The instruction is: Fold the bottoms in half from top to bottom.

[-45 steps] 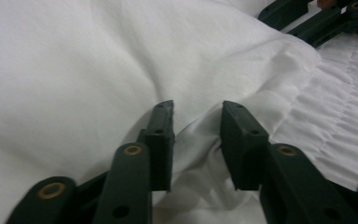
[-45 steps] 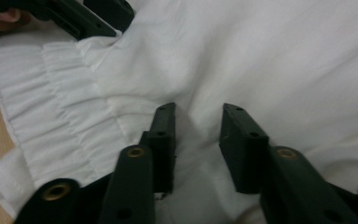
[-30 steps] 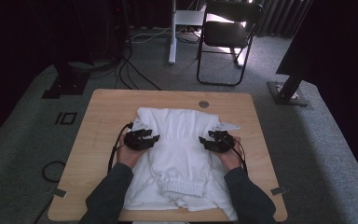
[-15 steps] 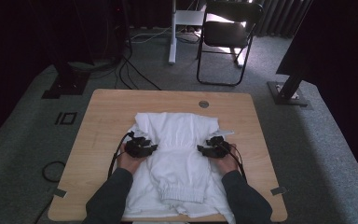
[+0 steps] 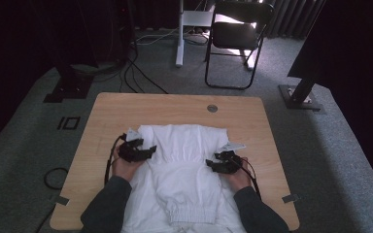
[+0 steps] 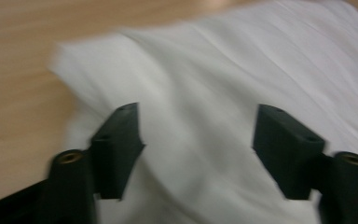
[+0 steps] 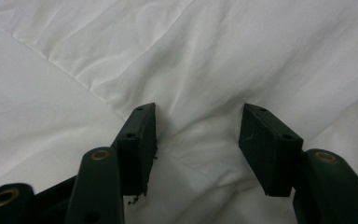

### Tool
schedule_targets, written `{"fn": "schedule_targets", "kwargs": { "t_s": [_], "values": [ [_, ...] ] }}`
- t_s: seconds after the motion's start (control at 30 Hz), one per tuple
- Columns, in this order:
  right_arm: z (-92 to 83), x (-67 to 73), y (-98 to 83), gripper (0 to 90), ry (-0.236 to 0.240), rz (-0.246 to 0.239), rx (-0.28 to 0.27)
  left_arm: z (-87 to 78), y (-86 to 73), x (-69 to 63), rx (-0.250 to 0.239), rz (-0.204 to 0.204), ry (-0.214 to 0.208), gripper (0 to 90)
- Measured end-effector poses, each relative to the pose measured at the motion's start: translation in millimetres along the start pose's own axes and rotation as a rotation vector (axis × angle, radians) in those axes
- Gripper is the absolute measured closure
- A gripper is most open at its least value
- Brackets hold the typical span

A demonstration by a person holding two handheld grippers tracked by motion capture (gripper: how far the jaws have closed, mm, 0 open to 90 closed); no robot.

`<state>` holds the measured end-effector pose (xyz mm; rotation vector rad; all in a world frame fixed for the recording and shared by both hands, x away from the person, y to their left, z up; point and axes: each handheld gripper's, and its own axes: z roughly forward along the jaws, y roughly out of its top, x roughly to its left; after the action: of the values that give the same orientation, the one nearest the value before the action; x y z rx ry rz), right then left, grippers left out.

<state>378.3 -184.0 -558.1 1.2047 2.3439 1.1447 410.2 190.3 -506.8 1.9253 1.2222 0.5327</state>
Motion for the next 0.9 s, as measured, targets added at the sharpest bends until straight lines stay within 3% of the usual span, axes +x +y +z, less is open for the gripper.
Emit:
{"fn": "schedule_targets", "kwargs": {
  "t_s": [0.07, 0.13, 0.27, 0.43, 0.5, 0.6, 0.67, 0.77, 0.9],
  "values": [
    [0.0, -0.4, -0.4, 45.5, 0.003, 0.001, -0.003, 14.0, 9.5, 14.1, 0.005, -0.027, 0.041, 24.0],
    [-0.2, -0.7, -1.3, 45.6, 0.005, 0.004, -0.010, 29.1, 13.7, 25.1, 0.044, -0.054, 0.079, 19.1],
    [-0.4, -1.8, -1.9, 45.7, 0.013, 0.006, -0.013, 57.3, 11.0, 41.7, 0.116, -0.104, 0.061, 19.1],
    [-0.5, -2.3, -1.9, 45.8, 0.016, 0.002, -0.012, 66.8, 6.4, 40.9, 0.140, -0.091, 0.037, 20.4],
    [-0.6, -2.4, -1.6, 45.8, 0.016, 0.001, -0.010, 66.9, 4.8, 41.7, 0.128, -0.086, 0.015, 22.2],
    [-1.0, -2.9, -0.4, 45.8, 0.020, 0.006, -0.002, 64.9, 5.5, 42.2, 0.134, -0.076, -0.026, 33.3],
    [-3.2, -7.2, 2.9, 45.9, 0.031, 0.014, 0.000, 64.6, 6.1, 41.0, 0.141, -0.066, -0.063, 50.1],
    [-11.0, -17.9, 12.5, 46.9, -0.023, 0.036, -0.026, 65.5, 7.2, 39.1, 0.153, -0.064, -0.082, 65.5],
    [-17.2, -49.7, 35.6, 42.4, -0.084, 0.137, -0.080, 66.5, 8.1, 38.8, 0.159, -0.072, -0.091, 71.8]
  ]
}}
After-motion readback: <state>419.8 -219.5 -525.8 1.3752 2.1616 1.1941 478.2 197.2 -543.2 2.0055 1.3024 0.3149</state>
